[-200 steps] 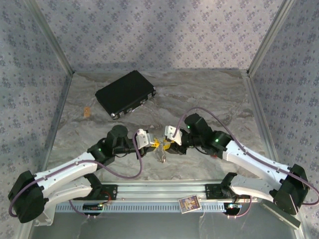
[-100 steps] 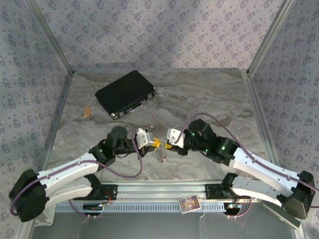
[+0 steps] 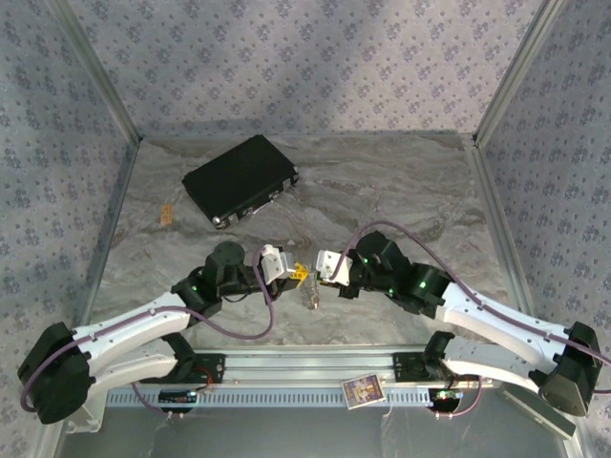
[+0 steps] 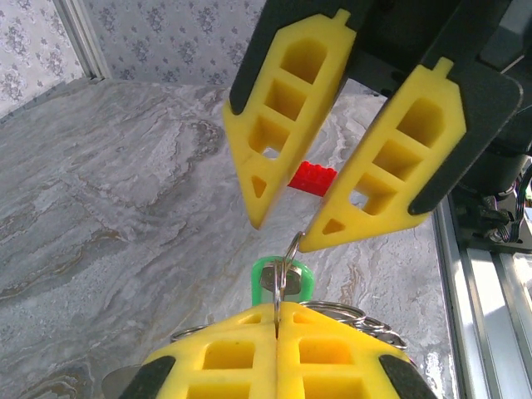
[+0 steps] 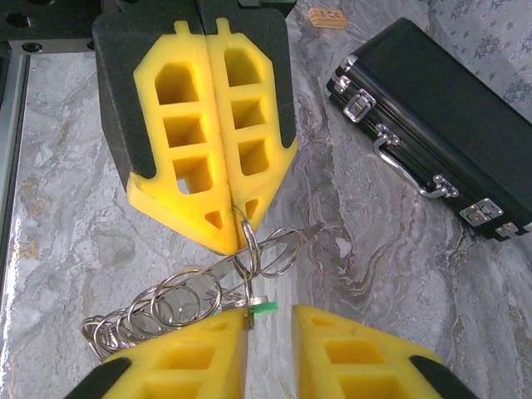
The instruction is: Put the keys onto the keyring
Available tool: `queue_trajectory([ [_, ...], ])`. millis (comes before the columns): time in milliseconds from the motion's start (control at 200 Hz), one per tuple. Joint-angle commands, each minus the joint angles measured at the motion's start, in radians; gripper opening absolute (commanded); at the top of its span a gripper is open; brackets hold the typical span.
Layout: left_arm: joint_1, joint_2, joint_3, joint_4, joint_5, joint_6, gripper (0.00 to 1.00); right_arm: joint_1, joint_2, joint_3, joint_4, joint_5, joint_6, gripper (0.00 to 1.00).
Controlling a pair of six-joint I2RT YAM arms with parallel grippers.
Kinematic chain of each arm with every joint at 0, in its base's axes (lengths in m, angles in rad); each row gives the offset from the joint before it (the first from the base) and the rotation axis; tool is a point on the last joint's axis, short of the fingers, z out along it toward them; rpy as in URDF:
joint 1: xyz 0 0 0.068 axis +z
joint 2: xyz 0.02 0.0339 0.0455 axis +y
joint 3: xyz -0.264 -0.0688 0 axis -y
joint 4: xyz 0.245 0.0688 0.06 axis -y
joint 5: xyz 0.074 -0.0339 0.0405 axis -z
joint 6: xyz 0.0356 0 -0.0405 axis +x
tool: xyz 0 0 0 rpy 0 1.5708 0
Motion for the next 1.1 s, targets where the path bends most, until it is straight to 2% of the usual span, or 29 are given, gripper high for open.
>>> queue_trajectory([
  [0, -0.001, -0.002, 0.007, 0.069, 0.004, -0.011, 0.00, 0.007, 0.006, 0.004, 0.016, -0.001, -0.006, 0.17],
  [200, 0.000, 0.002, 0.009, 0.079, 0.005, -0.012, 0.00, 0.016, 0.032, 0.010, 0.001, -0.018, -0.028, 0.00],
  [500, -0.001, 0.010, 0.011, 0.122, -0.001, -0.011, 0.00, 0.047, 0.093, 0.029, -0.015, -0.015, -0.044, 0.00],
  [645, -0.001, 0.009, 0.004, 0.119, 0.000, -0.011, 0.00, 0.030, 0.028, -0.003, 0.006, -0.002, -0.022, 0.19],
  [695, 0.000, 0.009, 0.001, 0.120, 0.001, -0.009, 0.00, 0.010, -0.004, -0.019, 0.005, -0.017, -0.005, 0.21],
  [795, 0.000, 0.009, -0.002, 0.122, 0.007, 0.000, 0.00, -0.065, -0.057, -0.047, 0.007, -0.113, 0.052, 0.23],
  [924, 0.000, 0.013, -0.009, 0.125, 0.012, 0.014, 0.00, -0.174, -0.077, -0.074, 0.051, -0.321, 0.166, 0.24],
  [1094, 0.000, 0.033, -0.006, 0.130, 0.052, 0.024, 0.00, -0.215, -0.037, -0.082, 0.131, -0.477, 0.258, 0.24],
])
